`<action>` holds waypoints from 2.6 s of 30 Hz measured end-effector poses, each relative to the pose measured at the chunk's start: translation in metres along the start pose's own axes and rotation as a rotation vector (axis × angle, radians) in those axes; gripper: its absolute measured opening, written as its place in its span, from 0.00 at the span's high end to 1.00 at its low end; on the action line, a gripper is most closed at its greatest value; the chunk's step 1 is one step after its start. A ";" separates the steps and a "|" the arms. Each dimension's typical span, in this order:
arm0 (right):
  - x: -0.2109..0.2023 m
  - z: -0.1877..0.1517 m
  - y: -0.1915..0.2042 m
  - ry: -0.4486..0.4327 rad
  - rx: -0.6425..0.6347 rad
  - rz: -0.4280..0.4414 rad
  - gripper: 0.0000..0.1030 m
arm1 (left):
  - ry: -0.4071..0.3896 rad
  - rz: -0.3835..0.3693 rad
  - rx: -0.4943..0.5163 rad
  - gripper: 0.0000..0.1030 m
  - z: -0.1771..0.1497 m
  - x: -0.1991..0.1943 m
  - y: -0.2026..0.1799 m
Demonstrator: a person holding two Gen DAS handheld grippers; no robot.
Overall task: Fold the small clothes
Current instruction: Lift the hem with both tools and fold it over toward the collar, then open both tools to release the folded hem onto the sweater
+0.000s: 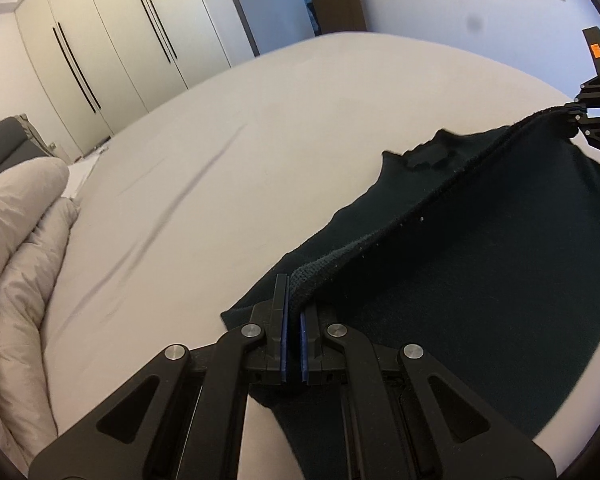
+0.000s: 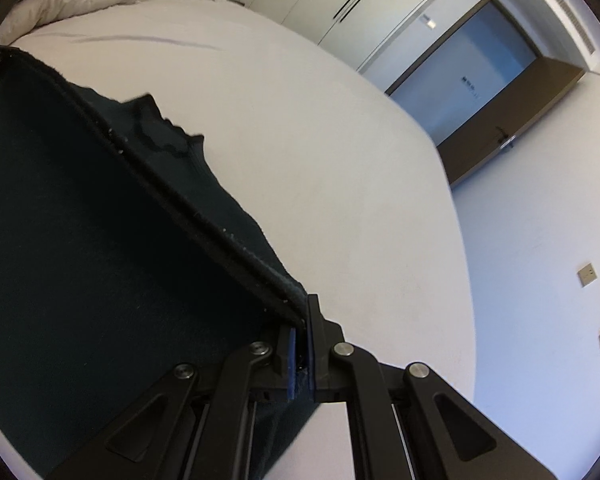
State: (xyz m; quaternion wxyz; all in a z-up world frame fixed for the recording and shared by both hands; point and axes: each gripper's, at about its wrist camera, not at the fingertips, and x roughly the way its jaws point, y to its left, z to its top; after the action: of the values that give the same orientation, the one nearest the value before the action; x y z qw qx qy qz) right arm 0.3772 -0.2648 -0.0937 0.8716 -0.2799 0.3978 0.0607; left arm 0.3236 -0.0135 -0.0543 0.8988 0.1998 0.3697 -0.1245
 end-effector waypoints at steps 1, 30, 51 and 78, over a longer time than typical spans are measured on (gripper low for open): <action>0.006 -0.002 0.001 0.011 -0.002 0.003 0.97 | 0.015 -0.007 -0.007 0.97 0.004 0.011 0.001; 0.050 -0.043 -0.056 0.211 0.409 0.124 0.23 | 0.105 0.117 -0.300 0.22 0.020 0.109 0.059; 0.082 -0.128 -0.157 0.438 1.084 0.277 0.07 | -0.038 0.112 -0.439 0.22 -0.006 0.022 0.073; 0.004 -0.054 -0.044 -0.006 0.903 0.755 0.41 | -0.019 -0.121 -0.421 0.22 -0.009 0.006 0.010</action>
State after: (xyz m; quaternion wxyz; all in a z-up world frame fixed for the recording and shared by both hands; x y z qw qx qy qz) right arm 0.3584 -0.3308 -0.1060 0.8237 0.2804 0.4538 0.1923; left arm 0.3260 -0.0008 -0.0615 0.9151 -0.0161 0.3903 -0.1002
